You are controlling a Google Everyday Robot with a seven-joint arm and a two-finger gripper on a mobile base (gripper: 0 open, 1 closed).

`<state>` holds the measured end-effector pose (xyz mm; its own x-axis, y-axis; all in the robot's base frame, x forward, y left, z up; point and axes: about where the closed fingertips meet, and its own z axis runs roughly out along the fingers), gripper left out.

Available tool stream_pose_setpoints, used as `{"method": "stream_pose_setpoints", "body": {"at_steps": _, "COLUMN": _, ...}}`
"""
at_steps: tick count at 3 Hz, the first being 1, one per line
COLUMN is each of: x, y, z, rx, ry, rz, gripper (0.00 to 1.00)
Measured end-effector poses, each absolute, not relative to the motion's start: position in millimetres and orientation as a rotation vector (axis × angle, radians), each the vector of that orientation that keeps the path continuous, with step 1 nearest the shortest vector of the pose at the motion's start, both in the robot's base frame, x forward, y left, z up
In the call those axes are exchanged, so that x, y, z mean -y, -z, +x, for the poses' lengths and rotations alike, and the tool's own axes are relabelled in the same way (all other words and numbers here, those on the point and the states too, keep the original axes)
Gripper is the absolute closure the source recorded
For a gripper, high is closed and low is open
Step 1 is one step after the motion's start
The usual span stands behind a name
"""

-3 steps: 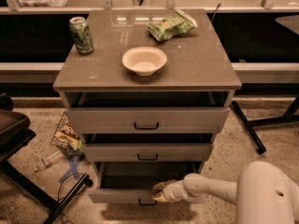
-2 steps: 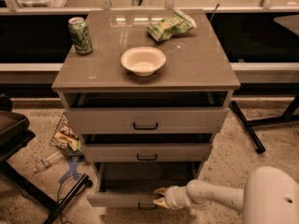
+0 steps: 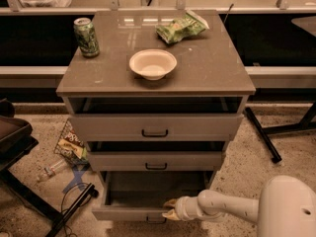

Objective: Open bottom drawer

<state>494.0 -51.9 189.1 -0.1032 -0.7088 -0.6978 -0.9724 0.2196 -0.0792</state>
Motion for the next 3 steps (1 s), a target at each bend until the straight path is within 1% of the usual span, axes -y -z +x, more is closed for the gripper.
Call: {"method": "stream_pose_setpoints", "body": {"at_steps": 3, "x": 57.6, "y": -200.9, "z": 476.4, "rx": -1.808, "ry": -0.536, "rz": -1.564, "gripper": 1.0}}
